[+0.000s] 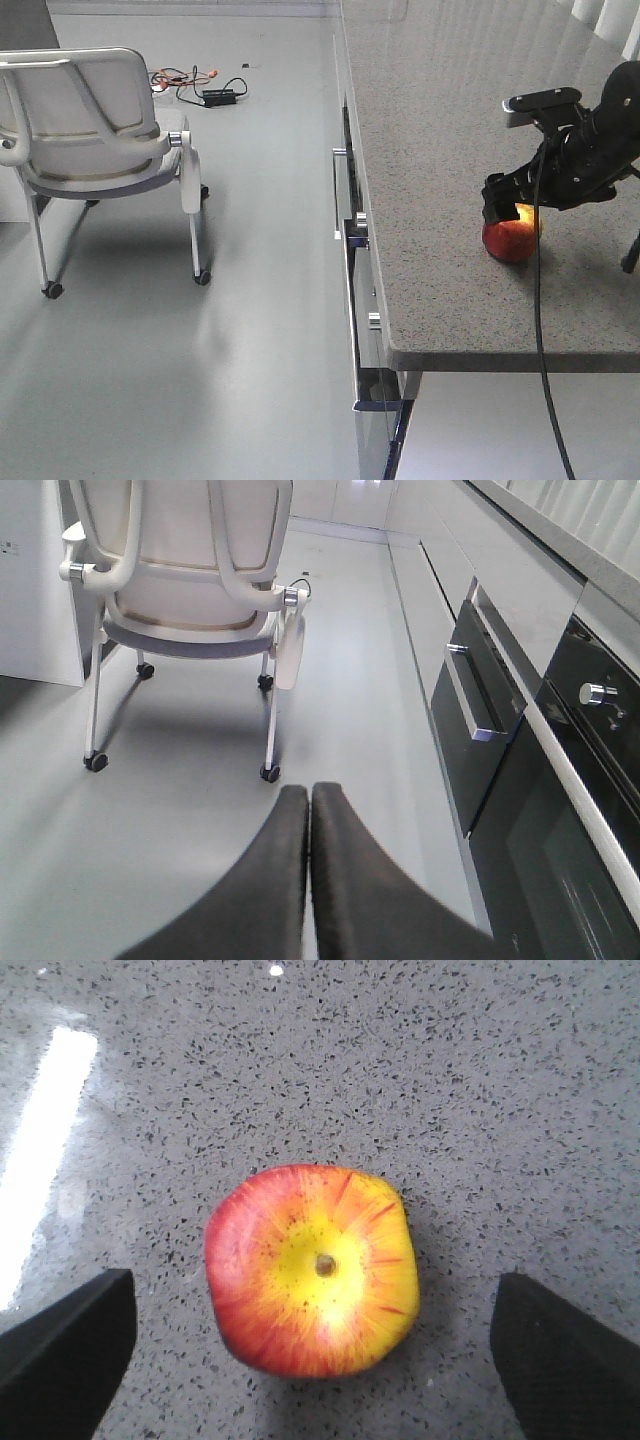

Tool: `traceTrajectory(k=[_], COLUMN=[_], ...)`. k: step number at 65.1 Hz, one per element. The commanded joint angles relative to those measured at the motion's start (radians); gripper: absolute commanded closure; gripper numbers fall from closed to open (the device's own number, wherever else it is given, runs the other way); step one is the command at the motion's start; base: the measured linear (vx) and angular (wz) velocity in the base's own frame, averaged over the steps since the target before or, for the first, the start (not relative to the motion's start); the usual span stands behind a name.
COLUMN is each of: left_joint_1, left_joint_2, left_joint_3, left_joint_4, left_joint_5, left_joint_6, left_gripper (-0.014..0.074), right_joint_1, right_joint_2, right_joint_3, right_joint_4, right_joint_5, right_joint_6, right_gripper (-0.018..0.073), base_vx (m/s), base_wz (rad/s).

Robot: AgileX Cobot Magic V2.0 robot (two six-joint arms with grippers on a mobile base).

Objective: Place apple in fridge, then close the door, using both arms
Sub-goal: 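Lower the right gripper over the red-yellow apple on the counter, then close the right gripper on the apple and lift it off the counter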

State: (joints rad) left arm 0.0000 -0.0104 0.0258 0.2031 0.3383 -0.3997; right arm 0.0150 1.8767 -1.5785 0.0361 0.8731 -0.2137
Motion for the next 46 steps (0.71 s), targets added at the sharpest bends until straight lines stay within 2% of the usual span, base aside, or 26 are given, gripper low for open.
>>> traceTrajectory(k=[1, 32, 40, 46], left_joint_1=[0.0, 0.0, 0.0, 0.0], left_joint_2=[-0.016, -0.016, -0.016, -0.016], left_joint_3=[0.028, 0.028, 0.028, 0.028], left_joint_4=[0.004, 0.004, 0.004, 0.004], left_joint_5=[-0.07, -0.07, -0.07, -0.07], left_joint_6=[-0.008, -0.007, -0.007, -0.007], left_gripper=[0.0604, 0.0604, 0.0604, 0.0604], right_joint_1=[-0.004, -0.004, -0.004, -0.004], right_joint_2=[-0.031, 0.071, 0.073, 0.073], right_joint_3=[-0.034, -0.034, -0.034, -0.034], right_joint_4=[-0.005, -0.002, -0.005, -0.006], right_joint_5=[-0.055, -0.112, -0.112, -0.103], right_joint_6=[0.003, 0.006, 0.006, 0.006], right_gripper=[-0.012, -0.0099, -0.0051, 0.0029], base_vx=[0.0, 0.0, 0.0, 0.0], base_wz=[0.0, 0.0, 0.0, 0.0])
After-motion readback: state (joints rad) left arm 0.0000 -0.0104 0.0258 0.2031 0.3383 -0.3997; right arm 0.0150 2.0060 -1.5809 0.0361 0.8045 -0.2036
